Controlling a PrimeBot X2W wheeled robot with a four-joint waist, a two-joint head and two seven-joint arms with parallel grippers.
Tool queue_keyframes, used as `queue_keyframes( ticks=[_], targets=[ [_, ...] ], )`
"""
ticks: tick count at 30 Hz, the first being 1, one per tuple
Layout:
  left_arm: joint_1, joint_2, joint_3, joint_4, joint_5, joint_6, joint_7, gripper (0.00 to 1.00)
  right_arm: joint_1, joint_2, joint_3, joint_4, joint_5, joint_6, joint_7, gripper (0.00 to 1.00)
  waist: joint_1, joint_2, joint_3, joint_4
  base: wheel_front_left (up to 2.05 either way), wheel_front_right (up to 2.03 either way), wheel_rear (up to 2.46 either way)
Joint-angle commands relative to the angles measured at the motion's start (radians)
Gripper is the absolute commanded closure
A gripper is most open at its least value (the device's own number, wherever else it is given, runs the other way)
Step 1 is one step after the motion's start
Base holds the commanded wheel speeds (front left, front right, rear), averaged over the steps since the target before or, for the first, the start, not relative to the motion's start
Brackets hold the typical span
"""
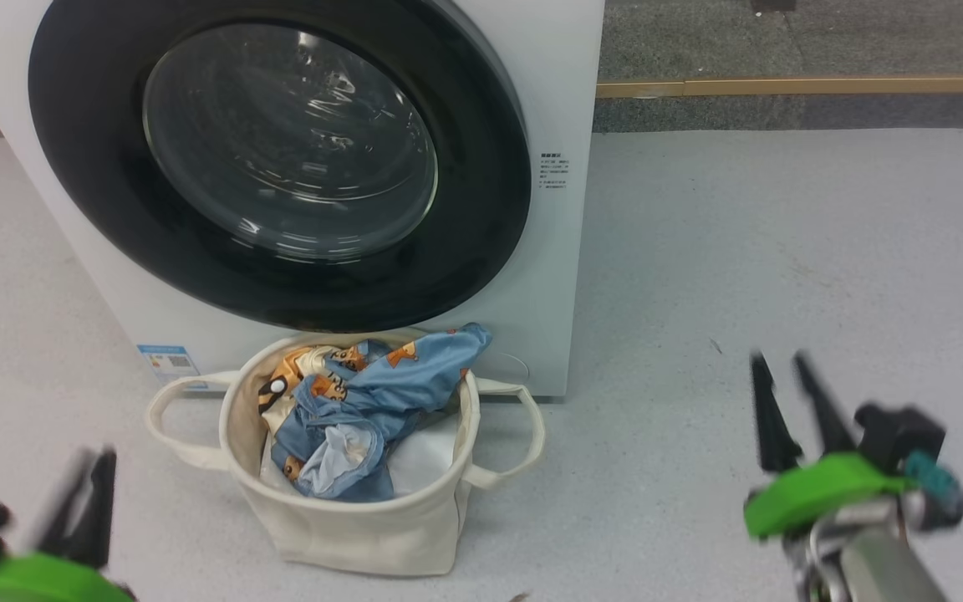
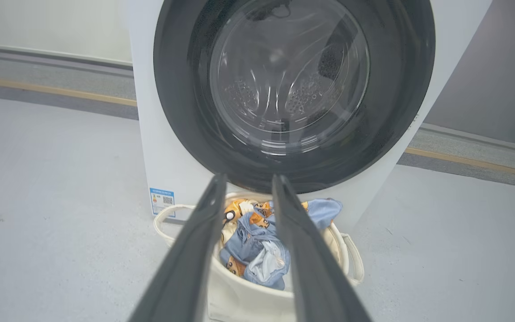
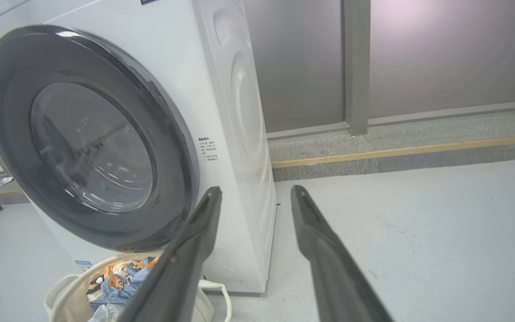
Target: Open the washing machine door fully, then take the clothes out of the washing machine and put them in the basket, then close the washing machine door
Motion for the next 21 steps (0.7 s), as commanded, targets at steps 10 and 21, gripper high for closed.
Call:
queue_keyframes(
  ticks=[10, 21],
  targets=[
    [0.057, -0.081, -0.013, 0.031, -0.042, 0.0, 0.019, 1.0, 0.061, 0.008, -0.008, 0.058, 0.063, 0.0, 0.023, 1.0, 0.0021, -0.0001, 0.001, 0.008, 0.0, 0.0, 0.0],
    [0.059, -0.119, 0.021, 0.008, -0.127, -0.001, 0.053, 1.0, 0.069, 0.012, -0.027, 0.037, 0.191, 0.0, 0.057, 1.0, 0.0001, -0.0001, 0.009, 0.025, 0.0, 0.0, 0.0]
  ],
)
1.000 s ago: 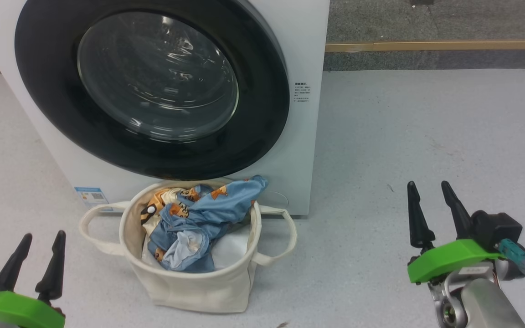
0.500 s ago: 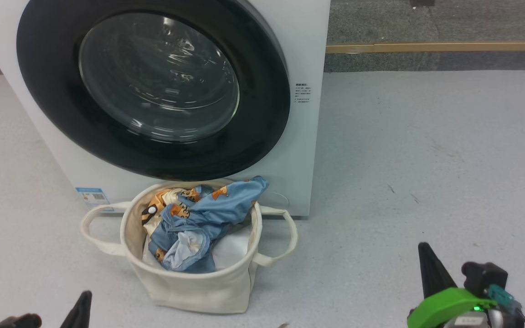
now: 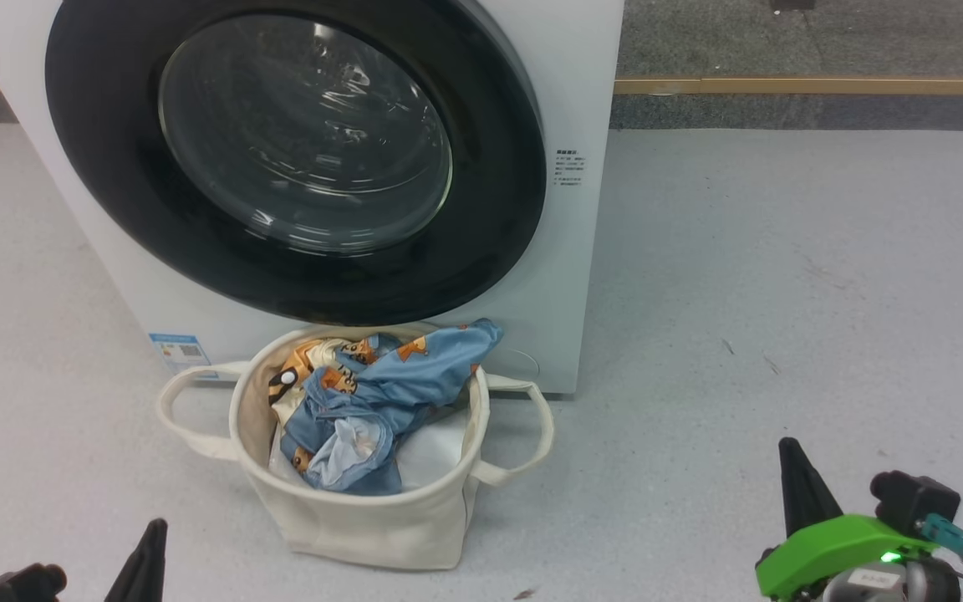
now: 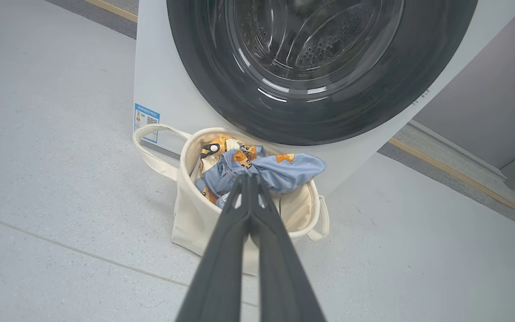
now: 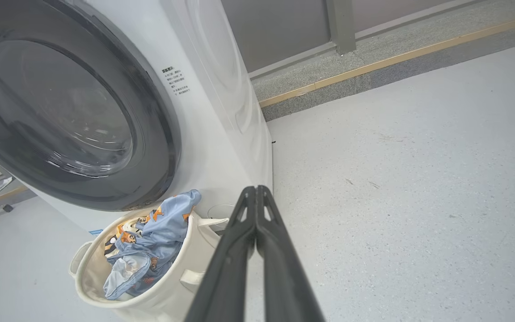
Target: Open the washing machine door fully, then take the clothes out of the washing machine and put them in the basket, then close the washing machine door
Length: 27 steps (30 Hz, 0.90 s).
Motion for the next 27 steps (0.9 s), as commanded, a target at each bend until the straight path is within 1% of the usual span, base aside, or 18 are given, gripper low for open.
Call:
queue_keyframes(
  ticks=[1, 27],
  targets=[
    [-0.046, 0.016, 0.031, -0.033, -0.02, -0.001, 0.007, 1.0, -0.047, -0.001, -0.007, -0.041, 0.028, 0.0, 0.01, 1.0, -0.0002, 0.0, 0.001, 0.002, 0.0, 0.0, 0.0],
    [-0.041, -0.064, 0.104, -0.083, -0.198, -0.003, 0.079, 1.0, -0.033, 0.008, -0.047, -0.081, 0.295, 0.0, 0.082, 1.0, -0.0002, 0.0, 0.014, 0.036, 0.0, 0.0, 0.0]
  ],
)
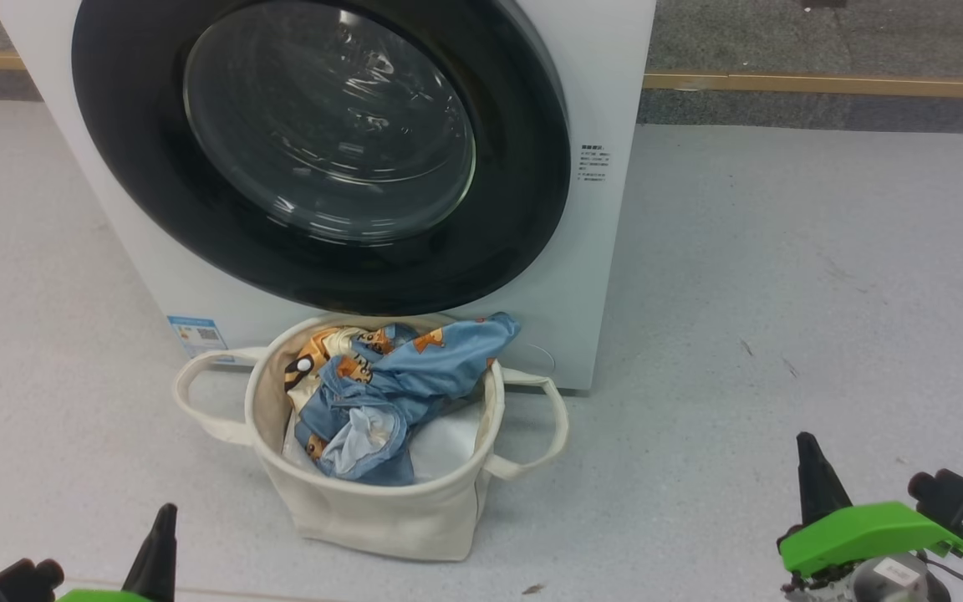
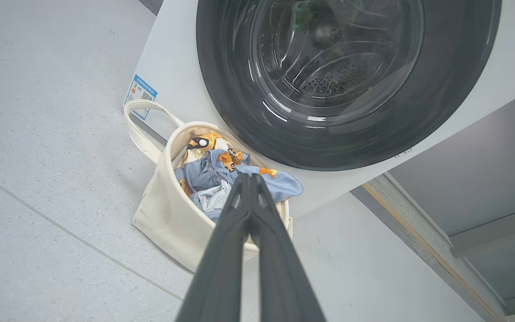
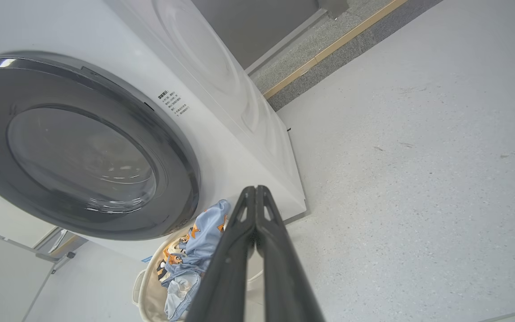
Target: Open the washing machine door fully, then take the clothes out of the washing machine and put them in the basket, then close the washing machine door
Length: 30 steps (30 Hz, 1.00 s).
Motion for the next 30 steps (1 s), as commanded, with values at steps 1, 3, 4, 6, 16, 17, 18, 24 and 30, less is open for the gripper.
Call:
queue_keyframes(
  ticks=[1, 3, 4, 6, 16, 17, 18, 24, 30],
  targets=[
    [-0.041, 0.011, 0.032, -0.038, -0.019, -0.003, 0.006, 1.0, -0.034, -0.003, -0.002, -0.039, 0.027, 0.0, 0.006, 1.0, -0.0001, -0.0001, 0.001, 0.002, 0.0, 0.0, 0.0],
    [-0.041, 0.005, 0.038, -0.042, -0.033, -0.003, 0.012, 1.0, -0.033, -0.002, -0.005, -0.042, 0.048, 0.0, 0.012, 1.0, -0.0001, -0.0001, 0.002, 0.005, 0.0, 0.0, 0.0],
    [-0.041, 0.001, 0.041, -0.044, -0.04, -0.003, 0.015, 1.0, -0.032, -0.002, -0.007, -0.043, 0.058, 0.0, 0.015, 1.0, -0.0001, -0.0001, 0.002, 0.006, 0.0, 0.0, 0.0],
    [-0.04, -0.005, 0.046, -0.048, -0.055, -0.003, 0.021, 1.0, -0.031, -0.001, -0.01, -0.047, 0.08, 0.0, 0.02, 1.0, -0.0001, -0.0001, 0.003, 0.009, 0.0, 0.0, 0.0],
    [-0.039, -0.037, 0.075, -0.068, -0.126, -0.003, 0.049, 1.0, -0.026, 0.002, -0.026, -0.062, 0.186, 0.0, 0.049, 1.0, -0.0001, -0.0001, 0.009, 0.022, 0.0, 0.0, 0.0],
    [-0.039, -0.04, 0.078, -0.07, -0.133, -0.004, 0.052, 1.0, -0.025, 0.003, -0.028, -0.064, 0.197, 0.0, 0.052, 1.0, -0.0001, -0.0001, 0.009, 0.023, 0.0, 0.0, 0.0],
    [-0.038, -0.043, 0.081, -0.072, -0.14, -0.004, 0.055, 1.0, -0.024, 0.003, -0.029, -0.066, 0.208, 0.0, 0.055, 1.0, -0.0001, -0.0001, 0.01, 0.025, 0.0, 0.0, 0.0],
    [-0.037, -0.062, 0.099, -0.084, -0.183, -0.004, 0.073, 1.0, -0.021, 0.005, -0.039, -0.075, 0.272, 0.0, 0.072, 1.0, -0.0001, -0.0001, 0.013, 0.033, 0.0, 0.0, 0.0],
    [-0.036, -0.078, 0.113, -0.094, -0.218, -0.004, 0.087, 1.0, -0.018, 0.007, -0.047, -0.083, 0.325, 0.0, 0.087, 1.0, -0.0001, -0.0001, 0.015, 0.04, 0.0, 0.0, 0.0]
  ],
)
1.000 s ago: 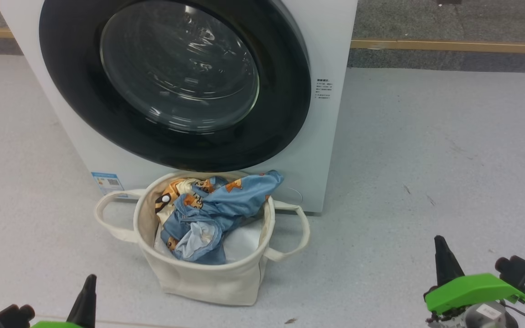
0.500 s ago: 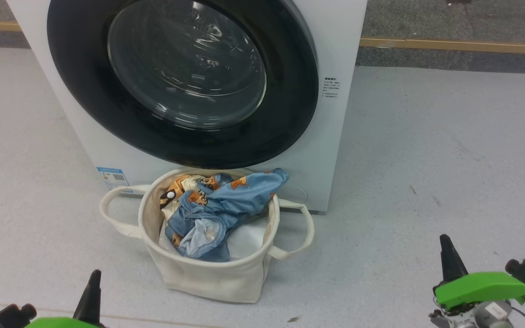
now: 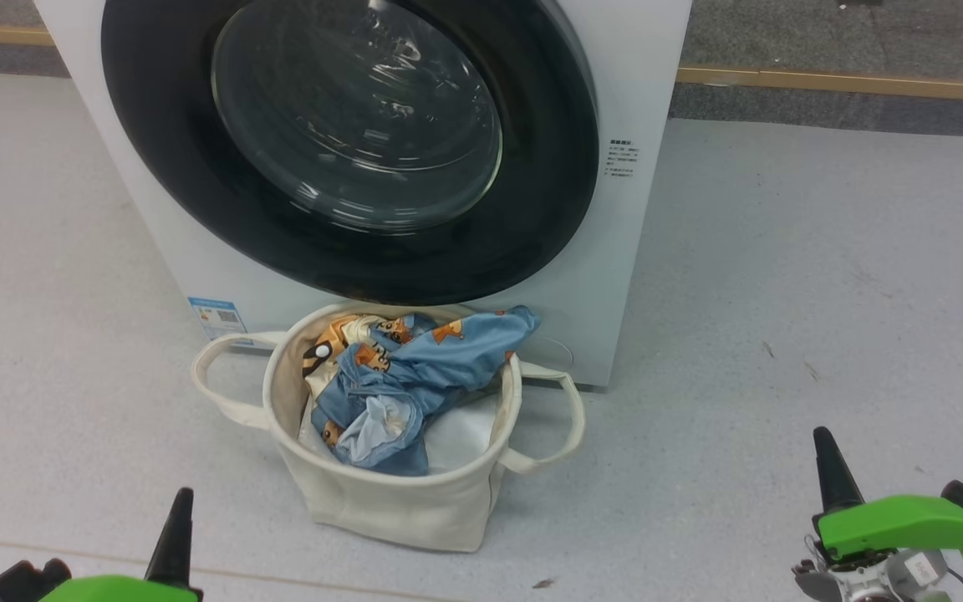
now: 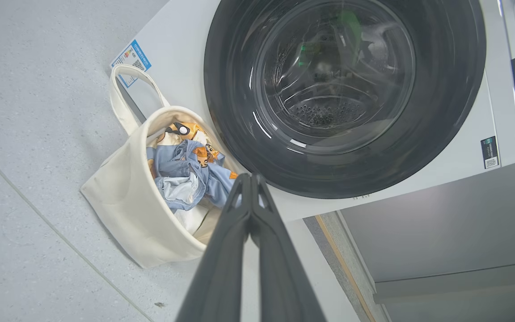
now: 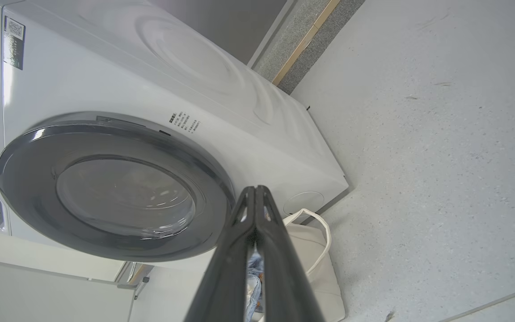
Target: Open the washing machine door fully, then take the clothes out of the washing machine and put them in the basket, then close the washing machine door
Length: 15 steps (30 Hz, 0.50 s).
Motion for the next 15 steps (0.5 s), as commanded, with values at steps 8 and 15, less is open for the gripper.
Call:
queue_keyframes(
  ticks=[8, 15],
  targets=[
    [-0.035, -0.017, 0.06, -0.055, -0.068, -0.005, 0.025, 1.0, -0.016, 0.003, -0.006, -0.053, 0.103, 0.0, 0.027, 1.0, 0.0, -0.0001, 0.004, 0.011, 0.0, 0.0, 0.0],
    [-0.034, -0.039, 0.081, -0.069, -0.118, -0.005, 0.046, 1.0, -0.013, 0.005, -0.017, -0.064, 0.177, 0.0, 0.047, 1.0, 0.0, -0.0001, 0.008, 0.021, 0.0, 0.0, 0.0]
  ],
)
